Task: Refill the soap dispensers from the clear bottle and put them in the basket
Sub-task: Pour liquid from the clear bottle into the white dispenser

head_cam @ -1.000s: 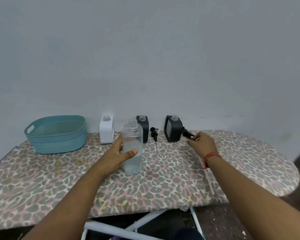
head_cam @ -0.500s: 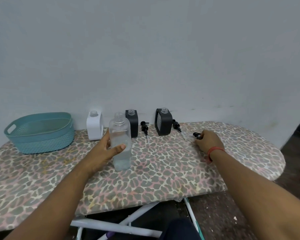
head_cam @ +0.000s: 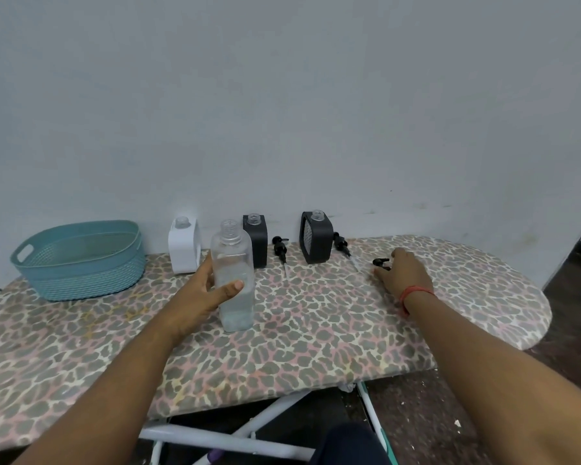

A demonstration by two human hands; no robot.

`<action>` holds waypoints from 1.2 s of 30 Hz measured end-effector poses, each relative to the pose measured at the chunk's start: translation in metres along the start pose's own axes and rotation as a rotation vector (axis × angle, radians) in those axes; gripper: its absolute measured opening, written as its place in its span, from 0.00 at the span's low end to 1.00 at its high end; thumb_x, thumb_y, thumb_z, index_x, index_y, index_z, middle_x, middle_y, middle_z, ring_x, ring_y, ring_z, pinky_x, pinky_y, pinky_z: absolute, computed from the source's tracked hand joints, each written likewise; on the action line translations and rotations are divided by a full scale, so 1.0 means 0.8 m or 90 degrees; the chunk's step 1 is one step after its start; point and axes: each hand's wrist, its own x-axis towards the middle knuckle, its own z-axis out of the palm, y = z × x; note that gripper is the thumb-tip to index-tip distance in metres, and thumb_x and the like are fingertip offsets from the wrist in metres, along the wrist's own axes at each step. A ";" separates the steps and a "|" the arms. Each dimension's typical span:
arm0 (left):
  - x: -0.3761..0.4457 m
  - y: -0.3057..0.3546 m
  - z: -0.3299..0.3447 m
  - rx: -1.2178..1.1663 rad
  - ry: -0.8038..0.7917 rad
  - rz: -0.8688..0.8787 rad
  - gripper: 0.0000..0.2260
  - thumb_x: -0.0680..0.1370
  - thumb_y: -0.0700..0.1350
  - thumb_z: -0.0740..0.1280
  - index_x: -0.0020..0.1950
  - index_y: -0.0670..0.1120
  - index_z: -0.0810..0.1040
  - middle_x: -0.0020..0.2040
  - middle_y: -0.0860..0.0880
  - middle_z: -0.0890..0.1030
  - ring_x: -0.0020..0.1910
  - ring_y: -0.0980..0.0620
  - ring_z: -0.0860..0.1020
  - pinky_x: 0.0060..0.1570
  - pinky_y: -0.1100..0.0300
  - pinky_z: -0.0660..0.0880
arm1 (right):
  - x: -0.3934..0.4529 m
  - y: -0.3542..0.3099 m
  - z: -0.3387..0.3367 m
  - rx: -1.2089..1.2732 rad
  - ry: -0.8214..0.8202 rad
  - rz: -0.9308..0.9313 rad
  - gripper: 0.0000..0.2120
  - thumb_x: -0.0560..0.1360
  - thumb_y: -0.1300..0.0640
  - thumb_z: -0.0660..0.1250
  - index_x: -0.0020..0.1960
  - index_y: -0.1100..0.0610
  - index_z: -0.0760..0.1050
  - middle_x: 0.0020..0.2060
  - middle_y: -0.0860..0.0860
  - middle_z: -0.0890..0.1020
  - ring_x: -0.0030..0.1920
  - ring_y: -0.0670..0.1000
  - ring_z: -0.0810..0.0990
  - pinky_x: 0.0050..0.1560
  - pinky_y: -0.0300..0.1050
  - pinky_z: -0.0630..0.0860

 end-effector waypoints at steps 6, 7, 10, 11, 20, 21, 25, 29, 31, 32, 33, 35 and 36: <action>-0.001 -0.001 -0.001 -0.004 0.004 0.000 0.41 0.63 0.73 0.76 0.74 0.71 0.64 0.65 0.67 0.77 0.66 0.62 0.75 0.56 0.57 0.77 | -0.052 -0.087 0.000 0.211 0.095 -0.246 0.18 0.79 0.45 0.65 0.64 0.54 0.72 0.55 0.49 0.74 0.55 0.50 0.77 0.58 0.46 0.76; -0.002 -0.001 -0.001 -0.010 0.003 0.000 0.41 0.64 0.72 0.76 0.74 0.70 0.64 0.66 0.66 0.77 0.66 0.62 0.75 0.56 0.58 0.77 | -0.067 -0.108 0.005 0.252 0.042 -0.282 0.19 0.79 0.45 0.65 0.65 0.53 0.71 0.55 0.47 0.73 0.54 0.47 0.76 0.58 0.44 0.76; -0.004 -0.004 0.002 -0.020 0.010 0.000 0.39 0.72 0.64 0.75 0.79 0.64 0.62 0.68 0.61 0.77 0.66 0.59 0.76 0.52 0.62 0.79 | -0.116 -0.160 0.026 0.370 -0.140 -0.354 0.26 0.77 0.42 0.67 0.71 0.48 0.66 0.61 0.43 0.72 0.59 0.44 0.75 0.61 0.44 0.77; -0.006 -0.005 0.003 -0.022 0.015 0.000 0.38 0.73 0.61 0.74 0.80 0.63 0.61 0.68 0.60 0.77 0.64 0.59 0.77 0.48 0.64 0.80 | -0.131 -0.174 0.033 0.407 -0.207 -0.367 0.29 0.76 0.41 0.69 0.73 0.46 0.63 0.65 0.43 0.71 0.62 0.44 0.74 0.62 0.44 0.76; -0.022 -0.019 0.026 -0.074 0.072 -0.016 0.24 0.74 0.61 0.73 0.62 0.81 0.66 0.63 0.66 0.78 0.62 0.65 0.77 0.59 0.58 0.78 | -0.186 -0.215 0.072 0.626 -0.365 -0.375 0.35 0.72 0.52 0.76 0.65 0.23 0.62 0.61 0.32 0.77 0.63 0.38 0.77 0.61 0.40 0.77; -0.021 -0.018 0.029 -0.066 0.072 -0.010 0.24 0.74 0.61 0.73 0.64 0.80 0.66 0.63 0.67 0.78 0.62 0.66 0.76 0.60 0.58 0.78 | -0.187 -0.213 0.071 0.639 -0.359 -0.369 0.35 0.71 0.52 0.77 0.65 0.23 0.63 0.61 0.33 0.78 0.63 0.40 0.78 0.61 0.41 0.78; -0.014 -0.010 0.052 -0.066 0.047 0.003 0.27 0.74 0.61 0.73 0.70 0.74 0.69 0.63 0.65 0.81 0.65 0.62 0.78 0.60 0.60 0.78 | -0.180 -0.189 0.062 0.670 -0.339 -0.342 0.36 0.71 0.56 0.78 0.69 0.30 0.65 0.61 0.37 0.80 0.63 0.42 0.79 0.57 0.39 0.79; -0.009 -0.005 0.085 -0.065 0.026 0.029 0.28 0.77 0.58 0.73 0.76 0.67 0.67 0.65 0.62 0.80 0.67 0.62 0.77 0.64 0.57 0.77 | -0.169 -0.157 0.047 0.645 -0.314 -0.343 0.38 0.71 0.59 0.77 0.71 0.33 0.65 0.63 0.38 0.79 0.65 0.42 0.77 0.59 0.39 0.78; -0.007 -0.002 0.099 -0.069 0.016 0.038 0.27 0.78 0.56 0.73 0.75 0.68 0.67 0.65 0.63 0.81 0.66 0.61 0.77 0.62 0.58 0.77 | -0.164 -0.143 0.041 0.633 -0.308 -0.336 0.38 0.71 0.59 0.78 0.72 0.34 0.65 0.63 0.39 0.79 0.65 0.42 0.77 0.58 0.39 0.78; -0.006 -0.002 0.105 -0.075 0.013 0.039 0.27 0.78 0.55 0.73 0.75 0.68 0.68 0.65 0.62 0.81 0.67 0.60 0.77 0.62 0.57 0.78 | -0.162 -0.138 0.039 0.628 -0.306 -0.331 0.39 0.71 0.59 0.78 0.72 0.34 0.65 0.64 0.39 0.79 0.65 0.43 0.77 0.59 0.39 0.78; -0.005 -0.002 0.110 -0.083 0.011 0.038 0.27 0.78 0.55 0.73 0.75 0.69 0.68 0.65 0.62 0.81 0.67 0.58 0.77 0.63 0.54 0.78 | -0.160 -0.132 0.037 0.623 -0.304 -0.327 0.39 0.70 0.58 0.78 0.72 0.34 0.65 0.64 0.39 0.79 0.65 0.43 0.77 0.59 0.40 0.78; -0.005 -0.001 0.117 -0.088 0.006 0.029 0.28 0.77 0.57 0.74 0.74 0.70 0.67 0.67 0.60 0.80 0.69 0.55 0.76 0.65 0.47 0.78 | -0.158 -0.124 0.036 0.616 -0.301 -0.324 0.40 0.69 0.56 0.79 0.73 0.35 0.64 0.64 0.38 0.78 0.65 0.43 0.77 0.59 0.41 0.78; -0.005 -0.001 0.118 -0.080 0.008 0.026 0.29 0.76 0.59 0.74 0.74 0.71 0.67 0.67 0.60 0.79 0.69 0.55 0.76 0.65 0.44 0.78 | -0.158 -0.121 0.037 0.616 -0.302 -0.322 0.40 0.69 0.55 0.79 0.73 0.35 0.64 0.64 0.38 0.78 0.65 0.43 0.77 0.59 0.41 0.78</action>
